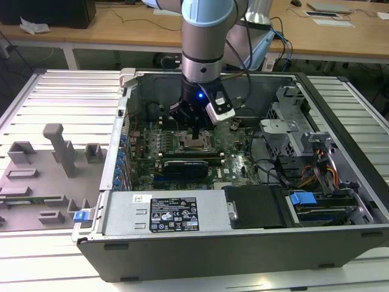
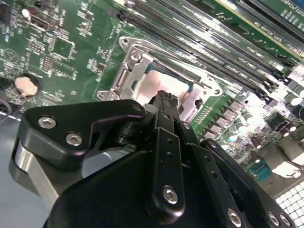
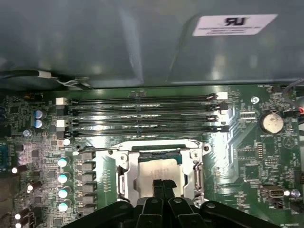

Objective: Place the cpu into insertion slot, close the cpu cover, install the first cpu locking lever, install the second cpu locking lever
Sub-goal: 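Close the cpu cover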

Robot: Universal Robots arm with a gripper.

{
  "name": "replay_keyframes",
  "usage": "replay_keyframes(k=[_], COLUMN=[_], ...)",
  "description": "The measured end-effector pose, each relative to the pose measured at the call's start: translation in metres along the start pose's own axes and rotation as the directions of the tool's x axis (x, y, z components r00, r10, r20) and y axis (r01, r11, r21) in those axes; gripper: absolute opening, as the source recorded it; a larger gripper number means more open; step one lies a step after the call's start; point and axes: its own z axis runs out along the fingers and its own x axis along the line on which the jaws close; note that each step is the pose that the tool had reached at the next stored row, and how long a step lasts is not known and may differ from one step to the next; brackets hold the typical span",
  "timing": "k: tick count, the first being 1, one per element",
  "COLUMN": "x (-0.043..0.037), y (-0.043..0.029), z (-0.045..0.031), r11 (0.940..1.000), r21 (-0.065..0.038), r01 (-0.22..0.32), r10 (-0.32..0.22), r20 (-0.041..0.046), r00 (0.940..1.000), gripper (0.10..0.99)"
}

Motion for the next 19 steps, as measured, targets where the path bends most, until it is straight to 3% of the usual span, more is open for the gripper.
replay_keyframes(k=[5,11,19], x=[0.0033,0.0072,0.022], y=[-0.0004,-0.002,-0.0033], z=[0.0018,0.0026,0.0076], r11=[0.9988,0.9988,0.9983], r21=[-0.001,0.001,0.001], r01=[0.049,0.05,0.059], r10=[-0.049,-0.05,-0.059], r20=[-0.0029,-0.0029,-0.0027], r00=[0.9988,0.9988,0.9983], gripper=[0.106,0.106,0.106])
